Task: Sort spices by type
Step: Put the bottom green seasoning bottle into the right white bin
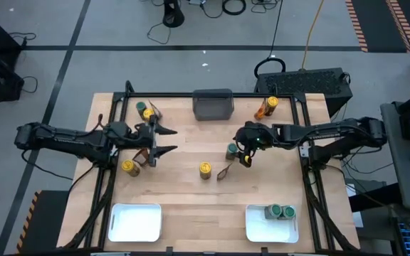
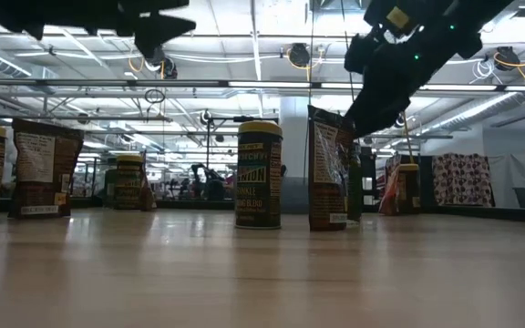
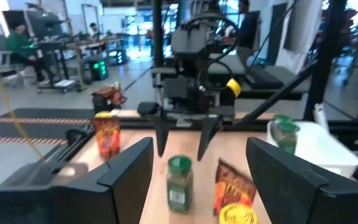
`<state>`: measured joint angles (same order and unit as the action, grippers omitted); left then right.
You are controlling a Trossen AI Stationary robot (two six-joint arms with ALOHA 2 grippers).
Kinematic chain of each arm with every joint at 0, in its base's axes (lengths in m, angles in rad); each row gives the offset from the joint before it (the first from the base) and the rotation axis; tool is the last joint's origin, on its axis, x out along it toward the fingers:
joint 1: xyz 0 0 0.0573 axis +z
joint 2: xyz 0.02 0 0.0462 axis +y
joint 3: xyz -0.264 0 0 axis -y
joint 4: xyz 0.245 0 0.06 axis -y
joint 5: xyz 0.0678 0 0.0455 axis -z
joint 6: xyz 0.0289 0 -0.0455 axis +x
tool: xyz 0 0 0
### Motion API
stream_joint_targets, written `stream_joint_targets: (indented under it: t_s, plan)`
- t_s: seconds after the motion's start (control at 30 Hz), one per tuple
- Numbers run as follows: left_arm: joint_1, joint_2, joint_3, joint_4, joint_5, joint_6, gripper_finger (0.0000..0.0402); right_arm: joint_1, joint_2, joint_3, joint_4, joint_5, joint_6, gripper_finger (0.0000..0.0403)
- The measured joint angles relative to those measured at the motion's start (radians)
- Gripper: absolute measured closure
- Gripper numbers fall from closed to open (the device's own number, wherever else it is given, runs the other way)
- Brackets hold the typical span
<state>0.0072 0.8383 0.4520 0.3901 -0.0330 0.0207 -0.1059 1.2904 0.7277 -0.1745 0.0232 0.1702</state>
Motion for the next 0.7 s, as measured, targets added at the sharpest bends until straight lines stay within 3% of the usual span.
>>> stream_joint_targets:
  t_s: [0.2,0.7]
  plan:
    - [-0.003,0.008,-0.019,0.007,-0.043,0.035,0.0141,-0.002,0.039,0.0,0.005,0.0,0.001,0.0074]
    - [-0.003,0.008,-0.018,-0.073,-0.028,0.065,0.0141,-0.005,0.102,0.0,0.044,0.033,0.005,0.008]
